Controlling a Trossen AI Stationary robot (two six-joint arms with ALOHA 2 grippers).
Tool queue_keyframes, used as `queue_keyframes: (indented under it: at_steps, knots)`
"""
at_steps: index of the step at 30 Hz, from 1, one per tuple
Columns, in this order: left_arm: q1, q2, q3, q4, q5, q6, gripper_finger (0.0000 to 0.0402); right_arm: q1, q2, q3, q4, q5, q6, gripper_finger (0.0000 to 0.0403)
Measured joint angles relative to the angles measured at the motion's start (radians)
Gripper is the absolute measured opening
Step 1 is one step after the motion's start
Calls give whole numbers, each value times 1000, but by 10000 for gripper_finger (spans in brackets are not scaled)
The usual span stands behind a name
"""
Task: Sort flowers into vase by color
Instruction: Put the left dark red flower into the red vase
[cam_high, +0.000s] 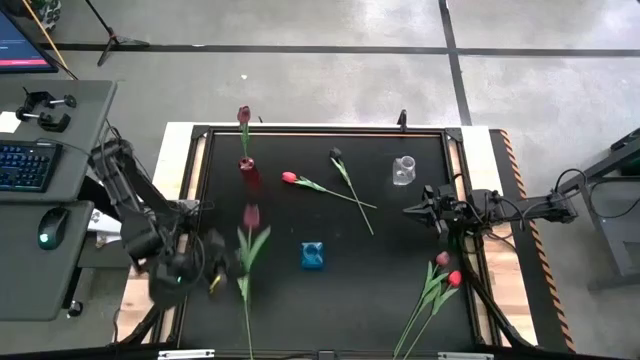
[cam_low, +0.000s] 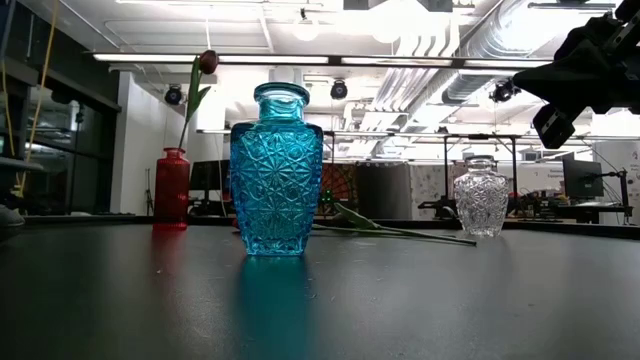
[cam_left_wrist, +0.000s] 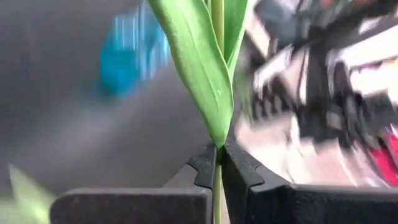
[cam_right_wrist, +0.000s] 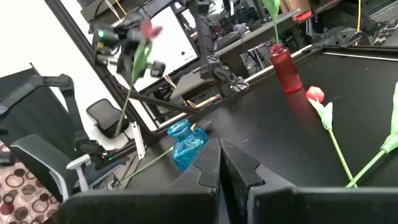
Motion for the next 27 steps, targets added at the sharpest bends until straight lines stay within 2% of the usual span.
queue_keyframes:
  at_steps: [2,5,9,14,17,20,24,27]
  knots:
    - [67,-27,0,15,-101,165,0,0,0,0,0,0,0,0]
    - [208,-75,0,23,-163,435,0,0,0,0,0,0,0,0]
    - [432,-141,0,42,-165,787,0,0,0,0,0,0,0,0]
    - [655,-263,0,88,-110,1168,0,0,0,0,0,0,0,0]
    - [733,-376,-2,76,-102,1270,0,0,0,0,0,0,0,0]
    - [772,-513,-39,77,-136,1331,0,0,0,0,0,0,0,0]
    - [808,-672,-127,85,-168,1375,0,0,0,0,0,0,0,0]
    - [822,-739,-217,105,-152,1357,0,0,0,0,0,0,0,0]
